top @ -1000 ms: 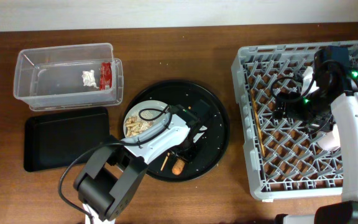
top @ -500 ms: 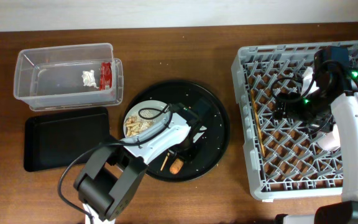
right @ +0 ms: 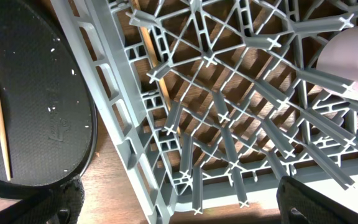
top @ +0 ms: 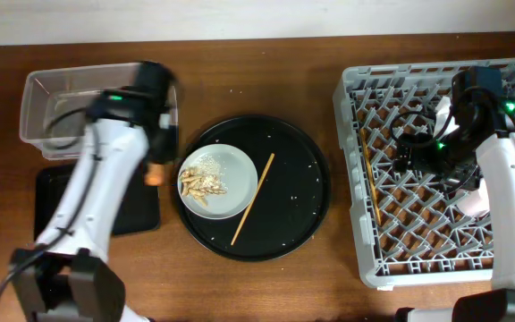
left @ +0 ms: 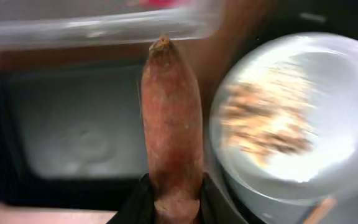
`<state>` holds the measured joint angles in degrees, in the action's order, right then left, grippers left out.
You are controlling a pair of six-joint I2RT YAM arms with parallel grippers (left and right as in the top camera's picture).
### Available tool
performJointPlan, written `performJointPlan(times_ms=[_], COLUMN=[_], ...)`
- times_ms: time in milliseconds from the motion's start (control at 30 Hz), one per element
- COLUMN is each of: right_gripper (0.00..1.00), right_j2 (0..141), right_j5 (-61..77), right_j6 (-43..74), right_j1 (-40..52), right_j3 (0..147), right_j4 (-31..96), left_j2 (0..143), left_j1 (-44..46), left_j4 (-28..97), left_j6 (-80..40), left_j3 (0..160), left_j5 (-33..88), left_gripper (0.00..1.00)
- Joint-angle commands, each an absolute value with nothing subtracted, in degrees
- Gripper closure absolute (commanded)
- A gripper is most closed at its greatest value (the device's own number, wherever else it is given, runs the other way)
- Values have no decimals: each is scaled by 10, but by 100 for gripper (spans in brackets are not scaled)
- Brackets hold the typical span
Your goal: Sort waste into correct bins and load items into the dishwasher rack
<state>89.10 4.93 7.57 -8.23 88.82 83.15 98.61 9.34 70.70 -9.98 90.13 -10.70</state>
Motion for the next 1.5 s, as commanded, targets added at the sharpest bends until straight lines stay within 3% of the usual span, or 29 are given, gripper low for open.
performJointPlan(times_ms=[0,200,300,500,533,600,767,933,1200,1467], right_gripper=[2,2,2,2,2,2,2,2,2,2], right_j2=[891,891,891,891,891,891,891,900,1047,1154], right_j5=[42,42,42,42,42,42,97,127,92,30], right_j6=[78,78,78,78,78,78,78,140,316,437], right_j1=[-86,-86,-86,-86,-86,-86,-76,111,364,500], right_j3=[893,893,893,893,893,893,895,894,887,887], right_j4=[832,832,832,832,832,832,821,756,687,621], left_j2=[972,972,976,1007,1009,1009,950,910,910,910], left_j1=[-50,-230,-261,-266,-267,-267,-258,-157,-147,-147], left_j4=[712,616,552,495,496,496,517,542,558,558], left_j6=[-150,-202,-201,-202,-202,-201,-197,-166,-166,-166], left_j3=[910,826,765,702,702,702,729,728,728,728], left_j5=[-101,-101,-101,-99,-95,-71,23,0,-15,-15], left_gripper=[84,84,83,68,60,34,31,30,30,30])
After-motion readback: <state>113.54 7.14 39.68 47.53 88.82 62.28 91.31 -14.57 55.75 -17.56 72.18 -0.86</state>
